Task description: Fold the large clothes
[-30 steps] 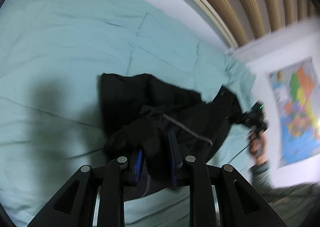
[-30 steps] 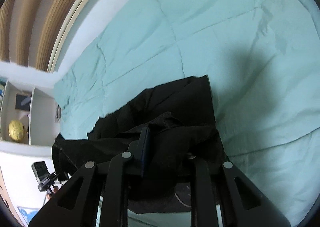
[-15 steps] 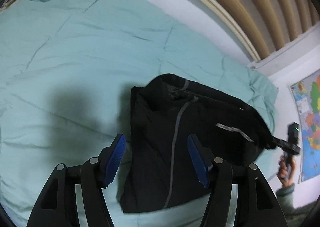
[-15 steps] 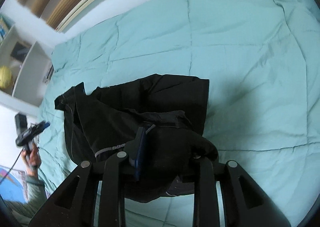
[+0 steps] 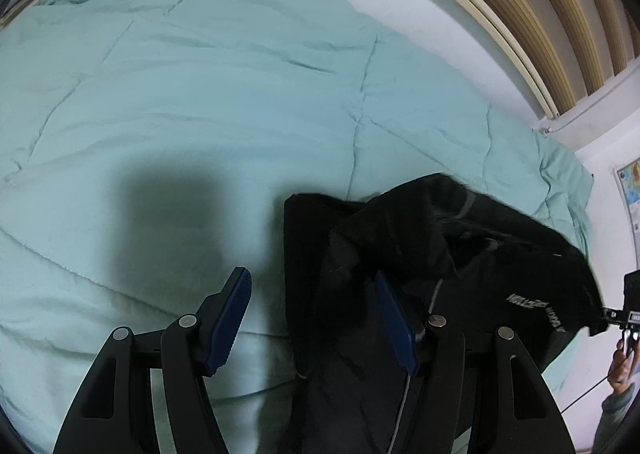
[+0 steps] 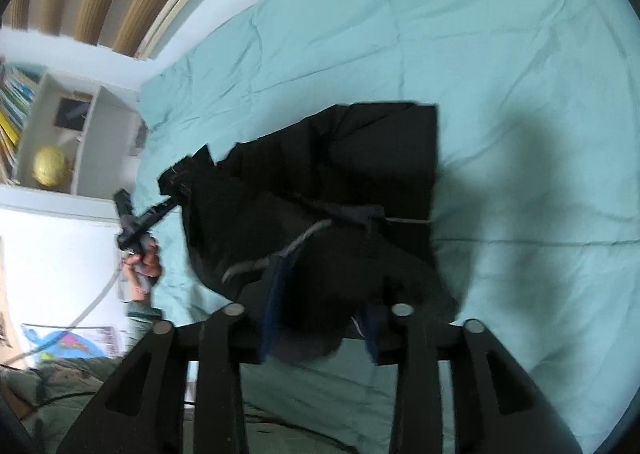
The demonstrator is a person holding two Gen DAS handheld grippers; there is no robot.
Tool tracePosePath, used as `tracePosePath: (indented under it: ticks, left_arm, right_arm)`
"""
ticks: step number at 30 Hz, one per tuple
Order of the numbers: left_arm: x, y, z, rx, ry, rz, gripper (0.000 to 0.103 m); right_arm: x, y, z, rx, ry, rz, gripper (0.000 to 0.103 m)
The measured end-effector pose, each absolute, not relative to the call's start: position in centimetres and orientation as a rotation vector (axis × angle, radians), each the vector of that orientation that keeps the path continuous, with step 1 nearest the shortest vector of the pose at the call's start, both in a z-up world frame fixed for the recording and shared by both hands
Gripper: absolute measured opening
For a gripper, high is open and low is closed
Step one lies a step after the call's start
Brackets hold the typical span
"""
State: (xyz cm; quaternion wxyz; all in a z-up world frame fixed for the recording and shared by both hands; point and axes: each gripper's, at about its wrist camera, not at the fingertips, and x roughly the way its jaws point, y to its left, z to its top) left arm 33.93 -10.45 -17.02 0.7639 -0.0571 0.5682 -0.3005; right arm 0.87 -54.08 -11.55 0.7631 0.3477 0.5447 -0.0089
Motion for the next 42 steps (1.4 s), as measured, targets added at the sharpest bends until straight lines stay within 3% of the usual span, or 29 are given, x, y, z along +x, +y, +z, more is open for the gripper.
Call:
tracePosePath:
  ticks: [5, 7, 20, 31, 33, 34, 35, 38, 40, 42]
  left_arm:
    - [33.7, -10.7, -16.2, -0.148, 1.212, -0.662, 0.066]
    - [33.6, -10.8, -16.0, -0.145, 1.216, -0.657, 0.066]
    - [34.7, -12.7, -18.6, 0.031, 1.258, -0.700, 0.066]
    - [37.8, -15.8, -22.0, -0.115, 1.317, -0.901, 0.066]
    - [37.2, -16.1, -21.5, -0.079, 1.274, -0.876, 0.054]
    - [36.8, -16.3, -21.2, -0.040, 1.259, -0.862, 0.031]
    - [36.3, -16.3, -20.8, -0.014, 1.242, -0.854, 0.018]
    - [34.4, -16.2, -18.6, 0.065, 1.136, -0.799, 0.014]
    - [33.8, -15.6, -16.9, 0.060, 1.088, -0.786, 0.013]
    - [33.3, -14.7, -15.1, 0.027, 1.058, -0.785, 0.013]
  right_arm:
    - [-0.3, -54.6, -9.4, 0.663, 1.075, -0.116, 0.084]
    - [-0.5, -54.6, -9.7, 0.622, 1.013, -0.165, 0.091]
    - [9.0, -57.1, -24.9, 0.368, 1.120, -0.206, 0.091]
    - [12.7, -59.5, -30.0, 0.429, 1.180, -0.010, 0.091]
    - [13.2, -59.8, -30.6, 0.480, 1.164, 0.018, 0.084]
    - [13.2, -59.7, -30.3, 0.480, 1.140, 0.017, 0.067]
    - [13.0, -59.6, -30.0, 0.466, 1.131, -0.004, 0.054]
    - [11.8, -59.0, -28.6, 0.403, 1.100, -0.067, 0.032]
    - [10.7, -58.2, -26.7, 0.338, 1.067, -0.120, 0.025]
    - [10.0, -57.4, -25.0, 0.289, 1.036, -0.162, 0.025]
